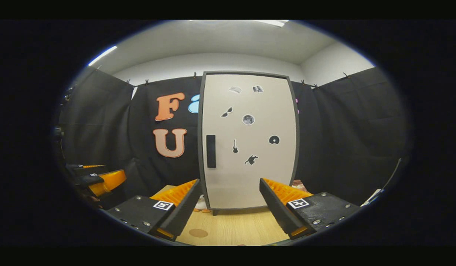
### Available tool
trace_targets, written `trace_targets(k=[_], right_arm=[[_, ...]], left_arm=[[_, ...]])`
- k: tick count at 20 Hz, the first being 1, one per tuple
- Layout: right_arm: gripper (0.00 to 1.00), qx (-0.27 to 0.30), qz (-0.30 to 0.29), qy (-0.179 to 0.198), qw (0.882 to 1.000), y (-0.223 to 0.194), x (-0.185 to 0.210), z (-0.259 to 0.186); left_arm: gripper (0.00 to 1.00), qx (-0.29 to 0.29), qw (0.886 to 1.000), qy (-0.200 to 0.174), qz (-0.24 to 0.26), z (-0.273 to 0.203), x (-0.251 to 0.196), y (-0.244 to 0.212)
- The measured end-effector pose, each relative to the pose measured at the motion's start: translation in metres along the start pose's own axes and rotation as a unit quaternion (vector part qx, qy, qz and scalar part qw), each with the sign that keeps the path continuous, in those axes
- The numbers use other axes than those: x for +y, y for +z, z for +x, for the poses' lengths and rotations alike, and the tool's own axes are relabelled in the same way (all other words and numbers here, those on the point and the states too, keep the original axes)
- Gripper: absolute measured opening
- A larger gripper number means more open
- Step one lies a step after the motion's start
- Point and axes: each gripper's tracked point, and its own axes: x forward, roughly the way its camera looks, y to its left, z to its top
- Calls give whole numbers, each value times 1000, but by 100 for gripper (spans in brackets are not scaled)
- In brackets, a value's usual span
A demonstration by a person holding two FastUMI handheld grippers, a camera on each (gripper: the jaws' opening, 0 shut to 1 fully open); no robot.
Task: Open the cabinet door with the right hand, grasp the bottle in the cabinet with the left hand and place it on the coaster, then close the cabinet door with the right hand.
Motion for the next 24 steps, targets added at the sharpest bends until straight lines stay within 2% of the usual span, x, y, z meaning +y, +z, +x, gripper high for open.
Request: trace_targets(k=[2,3,4,5,6,7,9,11,12,13,14,16,17,19,20,21,24], right_arm=[[96,0,-6,0,1000,0,0,1],[97,-2,-5,1,1000,1,0,1],[96,-4,1,4,1000,2,1,2],[100,-4,5,6,1000,2,2,3],[100,-4,7,6,1000,2,2,5],[97,-4,7,5,1000,1,1,7],[100,-2,8,6,1000,1,3,9],[97,-2,8,6,1000,2,5,13],[97,-2,6,5,1000,3,6,15],[96,-3,5,7,1000,3,9,18],[100,-3,6,9,1000,4,12,21],[100,-3,6,12,1000,6,15,28],[96,-3,4,13,1000,7,18,32],[100,-5,1,15,1000,10,22,43],[100,-8,0,17,1000,13,26,48],[100,-10,-1,19,1000,16,30,55],[100,-11,-7,24,1000,19,40,77]], left_arm=[[94,0,1000,2,-1,-1,1,-1],[90,-1,1000,4,-2,1,2,-1],[94,-2,1000,4,-1,0,1,0],[94,-2,1000,6,1,1,1,0],[90,-2,1000,6,2,2,2,1],[94,-3,1000,6,3,3,1,0],[94,-5,1000,7,5,5,3,2],[94,-5,1000,1,0,8,1,2],[91,-2,1000,1,-1,9,1,-1],[95,0,1000,1,0,10,3,-2],[94,0,1000,1,0,10,3,-2],[94,-1,1000,3,2,12,8,-3],[94,-1,1000,4,3,13,10,-3],[94,-1,1000,4,3,16,11,-4],[99,-2,1000,5,4,19,14,-4],[94,-2,1000,5,4,19,16,-5],[94,1,1000,7,4,25,22,-8]])
